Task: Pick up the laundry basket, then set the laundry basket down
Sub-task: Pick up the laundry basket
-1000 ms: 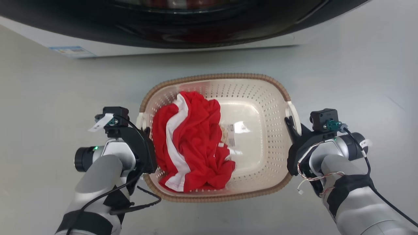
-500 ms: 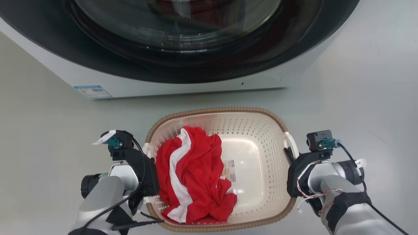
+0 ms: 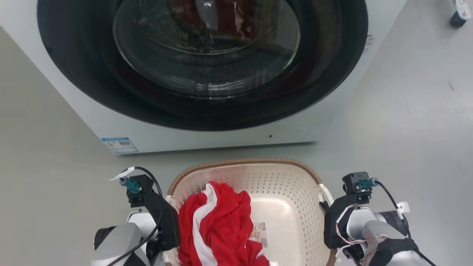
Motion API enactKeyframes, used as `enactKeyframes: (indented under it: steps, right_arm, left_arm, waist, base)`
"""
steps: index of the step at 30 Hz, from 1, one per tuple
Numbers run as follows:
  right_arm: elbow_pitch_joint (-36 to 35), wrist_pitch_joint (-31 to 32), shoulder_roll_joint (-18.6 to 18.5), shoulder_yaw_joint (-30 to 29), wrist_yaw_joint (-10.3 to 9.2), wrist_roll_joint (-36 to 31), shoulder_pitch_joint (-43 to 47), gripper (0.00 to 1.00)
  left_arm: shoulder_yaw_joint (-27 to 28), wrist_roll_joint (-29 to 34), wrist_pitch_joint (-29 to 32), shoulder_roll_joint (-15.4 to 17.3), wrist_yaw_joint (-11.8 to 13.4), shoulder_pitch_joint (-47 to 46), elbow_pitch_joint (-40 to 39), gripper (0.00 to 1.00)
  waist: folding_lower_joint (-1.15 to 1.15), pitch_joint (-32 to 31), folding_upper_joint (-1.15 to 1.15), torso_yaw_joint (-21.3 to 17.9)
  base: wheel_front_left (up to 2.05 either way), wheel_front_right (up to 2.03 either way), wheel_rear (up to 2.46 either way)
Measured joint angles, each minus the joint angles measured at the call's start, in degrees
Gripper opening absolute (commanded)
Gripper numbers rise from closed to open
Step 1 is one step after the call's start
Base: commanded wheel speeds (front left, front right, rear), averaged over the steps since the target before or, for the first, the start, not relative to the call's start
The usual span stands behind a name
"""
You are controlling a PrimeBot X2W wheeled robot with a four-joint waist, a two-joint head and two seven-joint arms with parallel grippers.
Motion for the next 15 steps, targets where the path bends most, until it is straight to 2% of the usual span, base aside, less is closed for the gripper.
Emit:
enactKeyframes:
  steps: [15]
  right_arm:
    - [-1.3, 7.8, 0.0, 2.7, -0.01, 6.1, 5.2, 0.0]
  left_arm:
    - [-1.6, -3.0, 6.0, 0.2, 0.0, 4.8, 0.4, 0.0]
  waist:
    - [0.0, -9.9, 0.0, 0.0]
  base:
    - [0.0, 0.0, 0.0]
